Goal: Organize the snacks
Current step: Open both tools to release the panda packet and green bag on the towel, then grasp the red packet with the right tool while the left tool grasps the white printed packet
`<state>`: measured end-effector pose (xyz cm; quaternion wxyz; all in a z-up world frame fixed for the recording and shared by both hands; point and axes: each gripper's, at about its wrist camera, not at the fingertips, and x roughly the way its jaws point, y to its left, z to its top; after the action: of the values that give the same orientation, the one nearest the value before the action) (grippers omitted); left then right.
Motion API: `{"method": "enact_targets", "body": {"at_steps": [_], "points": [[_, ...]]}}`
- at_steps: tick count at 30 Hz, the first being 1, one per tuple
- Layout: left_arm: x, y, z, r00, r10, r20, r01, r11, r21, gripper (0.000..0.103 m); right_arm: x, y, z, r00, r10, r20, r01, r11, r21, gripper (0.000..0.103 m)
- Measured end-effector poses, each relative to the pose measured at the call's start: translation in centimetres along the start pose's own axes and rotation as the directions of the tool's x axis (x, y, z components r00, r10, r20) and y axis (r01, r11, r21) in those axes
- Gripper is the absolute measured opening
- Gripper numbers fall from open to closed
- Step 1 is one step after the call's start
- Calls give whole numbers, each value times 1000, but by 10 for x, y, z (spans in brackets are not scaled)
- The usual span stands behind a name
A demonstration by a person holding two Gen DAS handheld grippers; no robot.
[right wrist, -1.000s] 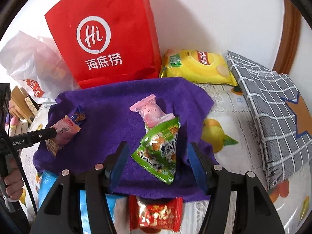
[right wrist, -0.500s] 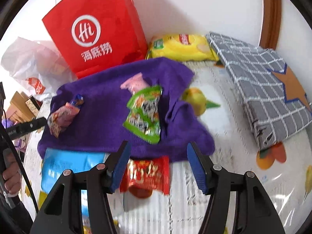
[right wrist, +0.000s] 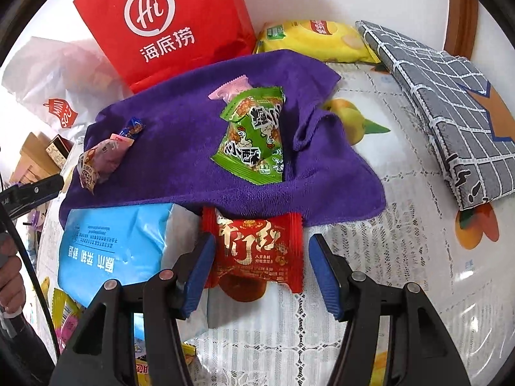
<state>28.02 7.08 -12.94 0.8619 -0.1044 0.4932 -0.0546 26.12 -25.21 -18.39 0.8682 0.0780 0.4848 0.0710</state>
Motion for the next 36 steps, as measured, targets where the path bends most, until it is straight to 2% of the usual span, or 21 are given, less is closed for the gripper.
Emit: {"method": "enact_targets", "body": {"at_steps": [13,15,17,27,36], "points": [[-4,5,-3,1000,7,4,-7,1000,6,69,12,-4,3,999,28,-34,-28,999,-20,61],[-4,5,-3,1000,5,4,-5,1000,4,69,11,-4,3,999,27,-33,-28,999,-31,54],[-5,6,-4,1000,4,4,-4,1000,2,69,8,-4,3,999,34,-23,-35,999,-38,48],[-16,12,-12,1000,23,10,-23,1000,3,69,-19,-19,-4,999,-5,31,5,1000,-1,48],[-21,19,-38,999,48,-12,-48,999,4,69,-47,-25,-13,996,-46,80,44,999,31,48]]}}
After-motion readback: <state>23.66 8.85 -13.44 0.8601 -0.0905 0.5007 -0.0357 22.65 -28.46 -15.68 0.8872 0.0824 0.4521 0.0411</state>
